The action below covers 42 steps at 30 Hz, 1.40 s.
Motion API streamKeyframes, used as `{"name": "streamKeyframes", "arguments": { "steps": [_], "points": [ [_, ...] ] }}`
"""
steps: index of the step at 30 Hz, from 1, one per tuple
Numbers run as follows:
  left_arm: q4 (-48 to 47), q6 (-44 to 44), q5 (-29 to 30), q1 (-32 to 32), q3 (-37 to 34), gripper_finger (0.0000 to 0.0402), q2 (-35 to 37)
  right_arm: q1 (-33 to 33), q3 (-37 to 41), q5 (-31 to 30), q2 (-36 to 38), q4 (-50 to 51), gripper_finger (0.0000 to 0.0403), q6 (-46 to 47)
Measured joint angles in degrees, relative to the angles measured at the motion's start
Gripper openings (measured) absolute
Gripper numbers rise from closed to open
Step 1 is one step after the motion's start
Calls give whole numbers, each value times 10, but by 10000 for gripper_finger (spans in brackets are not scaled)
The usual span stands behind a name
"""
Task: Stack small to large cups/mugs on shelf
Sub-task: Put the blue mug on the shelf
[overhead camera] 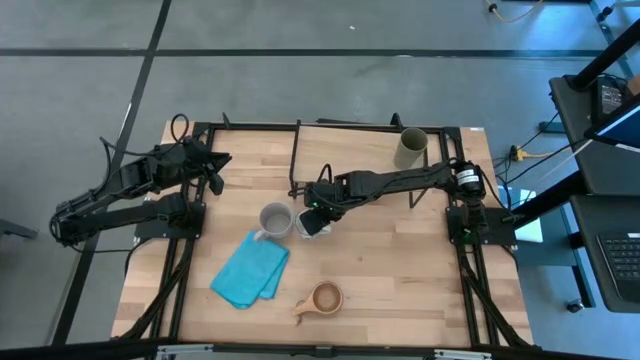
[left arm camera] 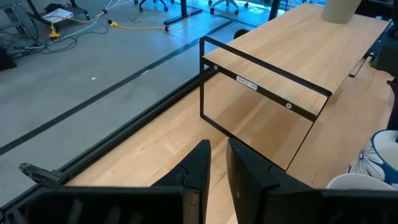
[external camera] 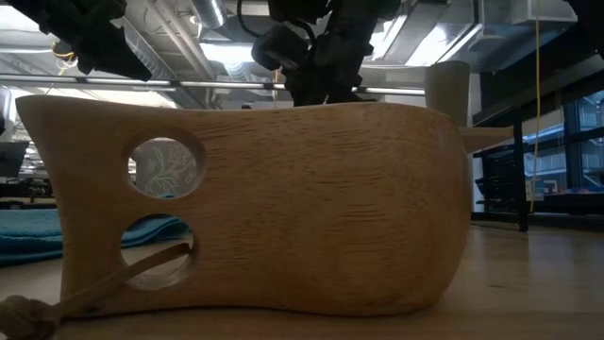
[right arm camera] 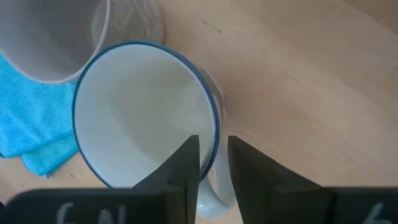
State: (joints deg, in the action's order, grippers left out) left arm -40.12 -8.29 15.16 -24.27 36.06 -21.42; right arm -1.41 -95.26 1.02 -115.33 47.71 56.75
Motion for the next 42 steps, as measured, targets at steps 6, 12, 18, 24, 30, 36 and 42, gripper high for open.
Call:
{"name": "streamKeyframes", "arguments": {
  "steps": [6, 12, 18, 24, 30, 36, 42],
  "points": [
    [0, 0, 0, 0, 0, 47, 0, 0, 0, 0, 0, -2, 85, -3],
    [0, 0, 0, 0, 0, 47, 0, 0, 0, 0, 0, -4, 85, -2],
    [0, 0, 0, 0, 0, 47, 0, -1, 0, 0, -1, -3, 85, -1],
    [0, 0, 0, 0, 0, 47, 0, -1, 0, 0, -1, -1, 75, 0],
    [0, 0, 0, 0, 0, 47, 0, -3, 0, 0, -1, 0, 72, 13],
    [0, 0, 0, 0, 0, 47, 0, -5, 0, 2, -1, 0, 99, 15],
    [0, 0, 0, 0, 0, 47, 0, -5, 0, 1, -1, 0, 86, 14]
  ]
}}
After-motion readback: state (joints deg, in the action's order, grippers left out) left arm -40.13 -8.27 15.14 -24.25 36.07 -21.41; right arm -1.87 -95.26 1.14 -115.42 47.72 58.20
